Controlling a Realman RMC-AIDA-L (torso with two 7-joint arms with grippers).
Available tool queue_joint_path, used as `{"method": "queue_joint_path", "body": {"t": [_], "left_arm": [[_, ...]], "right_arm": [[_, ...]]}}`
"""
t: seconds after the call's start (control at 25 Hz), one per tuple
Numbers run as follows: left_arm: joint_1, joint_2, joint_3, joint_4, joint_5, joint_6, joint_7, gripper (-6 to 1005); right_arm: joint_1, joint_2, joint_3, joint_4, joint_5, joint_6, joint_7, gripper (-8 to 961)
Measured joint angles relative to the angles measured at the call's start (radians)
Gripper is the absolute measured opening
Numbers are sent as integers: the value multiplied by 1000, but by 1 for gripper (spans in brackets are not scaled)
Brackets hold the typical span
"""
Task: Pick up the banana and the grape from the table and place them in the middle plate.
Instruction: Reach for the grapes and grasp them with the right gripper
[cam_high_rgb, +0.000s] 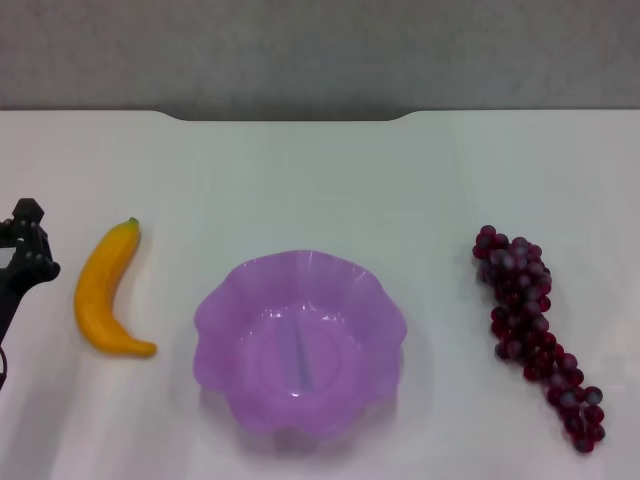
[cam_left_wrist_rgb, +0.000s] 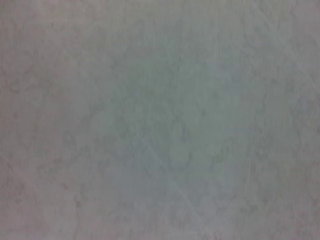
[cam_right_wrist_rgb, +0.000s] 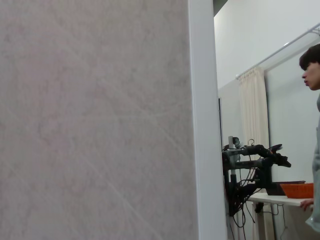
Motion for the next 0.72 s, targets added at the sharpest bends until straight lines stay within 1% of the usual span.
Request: {"method": "queue_joint_path", "body": {"t": [0.6,0.72], "left_arm": [[-1,4,2,3,7,0,6,58],[-1,5,1,1,6,5,5,66]], "right_arm": [[12,-3,2,12,0,-5,-2,12],[22,-3,16,12,0,-4,-1,115]]}}
